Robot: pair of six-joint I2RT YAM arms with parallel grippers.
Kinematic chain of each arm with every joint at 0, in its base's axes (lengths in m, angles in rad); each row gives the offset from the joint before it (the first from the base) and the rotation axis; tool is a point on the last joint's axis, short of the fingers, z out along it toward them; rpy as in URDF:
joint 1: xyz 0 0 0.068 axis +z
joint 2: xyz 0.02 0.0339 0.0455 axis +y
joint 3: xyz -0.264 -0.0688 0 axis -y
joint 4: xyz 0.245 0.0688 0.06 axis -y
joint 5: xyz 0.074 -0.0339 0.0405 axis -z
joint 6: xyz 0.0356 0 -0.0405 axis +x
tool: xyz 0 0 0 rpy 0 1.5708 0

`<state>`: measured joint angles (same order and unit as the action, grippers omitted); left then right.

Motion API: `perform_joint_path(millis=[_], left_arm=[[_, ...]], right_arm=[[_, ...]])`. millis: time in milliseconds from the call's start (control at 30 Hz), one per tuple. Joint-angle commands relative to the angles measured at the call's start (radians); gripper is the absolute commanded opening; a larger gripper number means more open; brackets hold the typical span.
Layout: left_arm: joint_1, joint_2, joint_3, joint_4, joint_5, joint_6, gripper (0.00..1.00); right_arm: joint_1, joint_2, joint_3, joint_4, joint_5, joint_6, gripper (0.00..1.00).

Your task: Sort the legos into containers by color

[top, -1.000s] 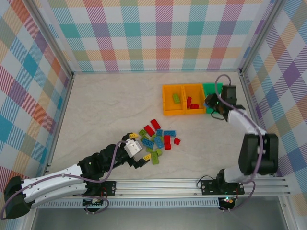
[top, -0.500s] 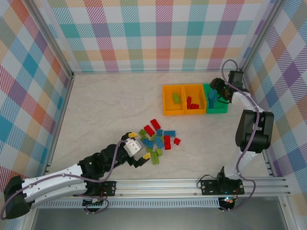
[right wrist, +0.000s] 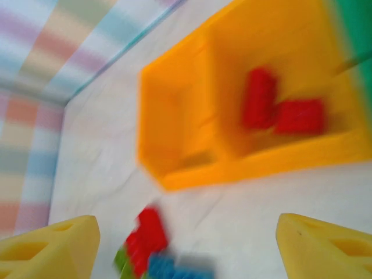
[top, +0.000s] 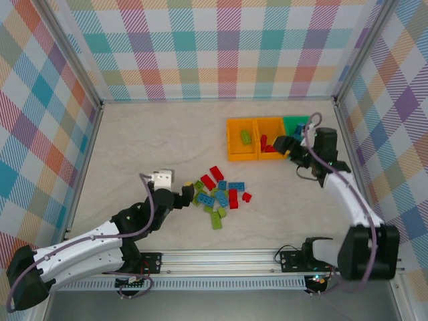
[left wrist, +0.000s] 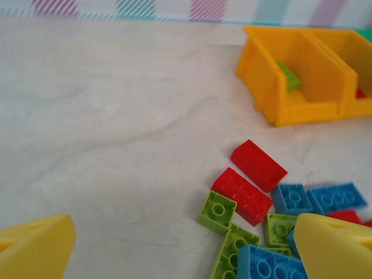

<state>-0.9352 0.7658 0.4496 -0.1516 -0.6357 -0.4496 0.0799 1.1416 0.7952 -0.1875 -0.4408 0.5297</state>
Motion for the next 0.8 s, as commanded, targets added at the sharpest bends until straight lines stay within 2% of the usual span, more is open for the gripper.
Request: perform_joint_path(millis=[0, 133, 200, 333, 467, 600, 767], left_arm=[[0.037, 0.041, 0.060, -0.187, 0.077, -0.356, 0.96], [0.113, 0.147, 0.130, -0.189, 0.278, -0.355, 0.94], [0.171, 0.252, 0.202, -0.213, 0.382, -0.322, 0.93], [0.225, 0.433, 0.303, -0.239, 0.391, -0.277, 0.88], [0.271, 0.593, 0.340, -0.135, 0.532, -0.268, 0.83], [0.272, 0.733, 0.378, -0.092, 0.494, -0.325, 0.78], [0.272, 0.812, 0.372, -0.005, 0.544, -0.294, 0.78]], right_arm=[[0.174, -0.114, -0.035, -0.117, -0.079, -0.079, 0.82], [0.392, -0.161, -0.058, -0.281, -0.063, -0.135, 0.83], [0.477, -0.181, -0.079, -0.326, -0.062, -0.133, 0.84], [0.598, -0.203, -0.095, -0.352, -0.079, -0.113, 0.86], [0.651, -0.202, -0.092, -0.342, -0.094, -0.093, 0.89], [0.657, -0.188, -0.097, -0.324, -0.068, -0.101, 0.89], [0.658, -0.146, -0.107, -0.313, -0.046, -0.116, 0.90]])
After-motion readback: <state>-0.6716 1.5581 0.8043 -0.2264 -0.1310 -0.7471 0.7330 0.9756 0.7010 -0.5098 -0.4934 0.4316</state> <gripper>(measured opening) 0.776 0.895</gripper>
